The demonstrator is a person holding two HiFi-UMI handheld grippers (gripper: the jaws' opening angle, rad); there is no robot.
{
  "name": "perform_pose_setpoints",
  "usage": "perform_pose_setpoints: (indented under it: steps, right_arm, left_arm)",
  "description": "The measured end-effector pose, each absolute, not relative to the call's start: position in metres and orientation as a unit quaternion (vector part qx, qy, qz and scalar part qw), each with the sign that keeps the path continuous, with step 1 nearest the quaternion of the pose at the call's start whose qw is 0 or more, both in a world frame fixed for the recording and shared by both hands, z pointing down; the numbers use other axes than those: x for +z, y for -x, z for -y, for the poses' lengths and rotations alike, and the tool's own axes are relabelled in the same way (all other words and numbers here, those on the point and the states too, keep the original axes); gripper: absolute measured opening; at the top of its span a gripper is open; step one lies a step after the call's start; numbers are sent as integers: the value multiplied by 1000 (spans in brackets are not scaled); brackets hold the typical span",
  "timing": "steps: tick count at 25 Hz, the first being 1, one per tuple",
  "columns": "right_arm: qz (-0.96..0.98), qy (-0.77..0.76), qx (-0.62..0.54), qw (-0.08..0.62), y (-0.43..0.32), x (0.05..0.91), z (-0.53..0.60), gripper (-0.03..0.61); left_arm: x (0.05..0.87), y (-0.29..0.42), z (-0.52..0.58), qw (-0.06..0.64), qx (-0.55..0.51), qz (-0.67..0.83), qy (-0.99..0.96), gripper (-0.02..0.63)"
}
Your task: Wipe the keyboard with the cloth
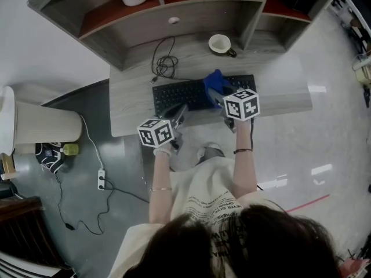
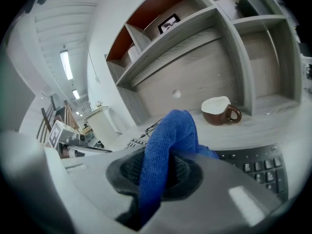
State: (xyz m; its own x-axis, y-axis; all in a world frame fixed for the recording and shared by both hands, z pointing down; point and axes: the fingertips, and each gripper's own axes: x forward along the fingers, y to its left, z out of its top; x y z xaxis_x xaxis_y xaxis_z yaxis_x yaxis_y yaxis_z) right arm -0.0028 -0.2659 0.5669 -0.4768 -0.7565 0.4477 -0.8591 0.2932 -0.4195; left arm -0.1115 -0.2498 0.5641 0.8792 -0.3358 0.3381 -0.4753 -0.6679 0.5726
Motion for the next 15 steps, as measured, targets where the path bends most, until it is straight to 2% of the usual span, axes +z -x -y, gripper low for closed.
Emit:
perform_pose_setpoints:
  steps: [15]
  right_arm:
    - [830, -440, 326, 100, 25, 564, 283, 52]
  left_arm:
    - [557, 115, 260, 347, 82, 275, -893, -3]
